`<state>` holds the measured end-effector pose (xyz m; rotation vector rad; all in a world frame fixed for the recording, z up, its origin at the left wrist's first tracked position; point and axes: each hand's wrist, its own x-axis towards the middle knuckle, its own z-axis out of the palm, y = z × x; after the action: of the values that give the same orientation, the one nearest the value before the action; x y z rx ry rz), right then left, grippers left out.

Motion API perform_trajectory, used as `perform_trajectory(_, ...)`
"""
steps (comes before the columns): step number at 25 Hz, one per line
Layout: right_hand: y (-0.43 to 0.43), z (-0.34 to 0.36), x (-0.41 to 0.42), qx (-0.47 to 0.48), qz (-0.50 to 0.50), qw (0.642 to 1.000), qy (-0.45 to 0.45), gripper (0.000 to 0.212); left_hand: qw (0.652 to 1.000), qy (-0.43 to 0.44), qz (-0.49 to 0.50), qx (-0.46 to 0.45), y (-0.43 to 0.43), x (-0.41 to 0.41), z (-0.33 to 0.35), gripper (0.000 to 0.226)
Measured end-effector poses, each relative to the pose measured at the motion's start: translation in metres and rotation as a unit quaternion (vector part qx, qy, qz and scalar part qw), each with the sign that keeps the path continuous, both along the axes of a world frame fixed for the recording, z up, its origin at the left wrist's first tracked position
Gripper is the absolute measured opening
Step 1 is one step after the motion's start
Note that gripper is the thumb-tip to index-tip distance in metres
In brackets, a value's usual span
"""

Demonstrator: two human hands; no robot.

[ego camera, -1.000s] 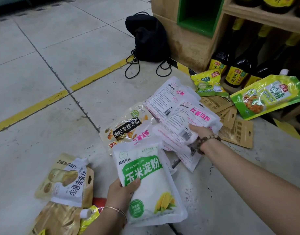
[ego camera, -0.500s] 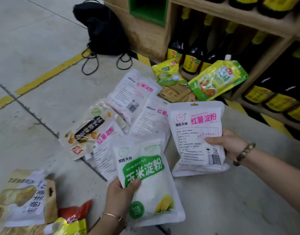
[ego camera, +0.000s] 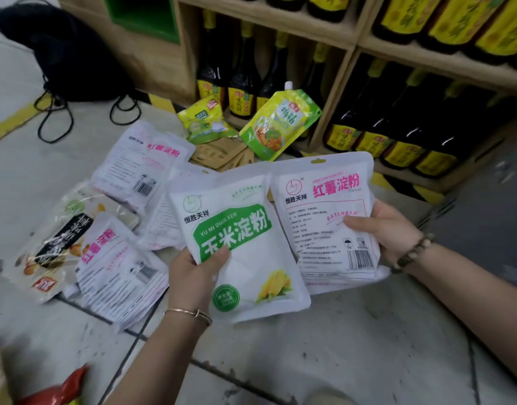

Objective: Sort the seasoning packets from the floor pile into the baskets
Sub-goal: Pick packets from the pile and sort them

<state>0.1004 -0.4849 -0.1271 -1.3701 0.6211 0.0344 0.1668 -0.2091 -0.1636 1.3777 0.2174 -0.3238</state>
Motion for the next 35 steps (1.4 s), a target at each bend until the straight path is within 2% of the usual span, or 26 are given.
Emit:
perform_trajectory(1, -0.001, 0.006, -0.004, -0.002, -0.019, 1.000, -0.013, 0.059, 1.000, -0.015, -0.008, -0.005, -0.004, 0.000, 0.006, 0.023)
perform_trajectory(4, -0.003, 0.026, -0.012, -0.044, -0.057, 0.996, -0.059, 0.033, 0.998, -0.060, -0.023, -0.004, -0.014, -0.001, 0.026, 0.019)
perform_trajectory(6, -0.004, 0.042, -0.014, -0.062, -0.074, 0.992, -0.082, 0.025, 0.995, -0.101, -0.023, 0.004, -0.017, -0.002, 0.044, 0.019)
perform_trajectory(10, 0.000, 0.079, -0.009, -0.088, -0.057, 0.987, -0.122, 0.026, 0.991, -0.133, 0.005, -0.007, -0.022, -0.002, 0.077, 0.017)
perform_trajectory(20, -0.019, 0.203, -0.037, -0.149, -0.129, 0.952, -0.233, 0.021, 0.973, -0.221, 0.005, -0.067, -0.056, -0.007, 0.173, 0.011)
perform_trajectory(23, -0.042, 0.241, -0.062, -0.162, -0.143, 0.937, -0.275, 0.021, 0.955, -0.274, -0.035, -0.103, -0.093, -0.017, 0.213, 0.013)
perform_trajectory(26, -0.084, 0.280, -0.101, -0.172, -0.179, 0.917, -0.311, 0.020, 0.949, -0.272, -0.085, -0.132, -0.149, -0.033, 0.253, 0.023)
perform_trajectory(29, -0.130, 0.309, -0.150, -0.178, -0.223, 0.900, -0.328, 0.020, 0.926, -0.313, -0.152, -0.148, -0.207, -0.065, 0.288, 0.023)
perform_trajectory(32, -0.171, 0.315, -0.198, -0.190, -0.278, 0.891, -0.303, 0.024, 0.910, -0.337, -0.205, -0.127, -0.266, -0.096, 0.308, 0.018)
perform_trajectory(35, -0.205, 0.292, -0.243, -0.156, -0.348, 0.896, -0.229, 0.027, 0.898, -0.324, -0.283, -0.091, -0.321, -0.116, 0.306, 0.018)
